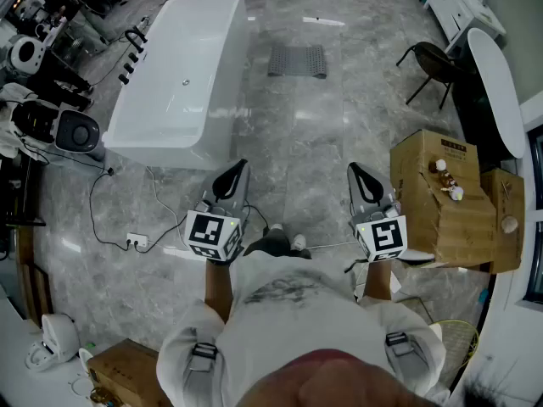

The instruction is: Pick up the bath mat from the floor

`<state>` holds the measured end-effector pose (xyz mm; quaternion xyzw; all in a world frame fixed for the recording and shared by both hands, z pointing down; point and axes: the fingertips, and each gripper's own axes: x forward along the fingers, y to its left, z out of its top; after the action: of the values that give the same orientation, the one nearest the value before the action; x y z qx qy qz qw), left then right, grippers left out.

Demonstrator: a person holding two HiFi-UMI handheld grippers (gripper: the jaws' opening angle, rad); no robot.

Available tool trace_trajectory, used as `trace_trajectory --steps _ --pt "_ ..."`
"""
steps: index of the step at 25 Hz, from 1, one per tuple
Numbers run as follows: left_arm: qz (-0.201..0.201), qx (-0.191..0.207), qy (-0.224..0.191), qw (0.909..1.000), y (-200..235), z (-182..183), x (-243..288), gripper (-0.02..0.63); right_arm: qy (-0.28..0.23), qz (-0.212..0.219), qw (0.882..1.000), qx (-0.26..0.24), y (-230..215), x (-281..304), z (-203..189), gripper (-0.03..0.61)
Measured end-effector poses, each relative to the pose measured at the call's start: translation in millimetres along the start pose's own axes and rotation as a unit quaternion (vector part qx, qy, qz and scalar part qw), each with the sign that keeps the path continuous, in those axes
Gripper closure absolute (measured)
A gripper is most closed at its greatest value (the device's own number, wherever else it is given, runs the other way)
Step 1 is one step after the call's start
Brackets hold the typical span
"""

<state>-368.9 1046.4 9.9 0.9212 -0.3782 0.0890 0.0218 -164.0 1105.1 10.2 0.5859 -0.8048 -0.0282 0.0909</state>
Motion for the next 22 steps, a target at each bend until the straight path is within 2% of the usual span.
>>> trace_trajectory --steps 10,15,22 --pt "-0.007 -0.017 0.011 0.9998 -9.9 -7.1 13.4 0.612 0.003 -0.005 1.000 0.007 -5.8 3.6 -6.1 0.577" --pt "-0.001 -0.030 0.010 0.9995 16.6 -14.1 38.3 0.612 0.018 -0.007 1.000 0.006 -13.1 36.5 -13.3 0.577" --pt "-0.015 -0.027 0.017 0.9994 73.7 -11.3 95.9 0.612 0.034 -0.012 0.999 0.009 -31.0 113.9 -14.0 0.577"
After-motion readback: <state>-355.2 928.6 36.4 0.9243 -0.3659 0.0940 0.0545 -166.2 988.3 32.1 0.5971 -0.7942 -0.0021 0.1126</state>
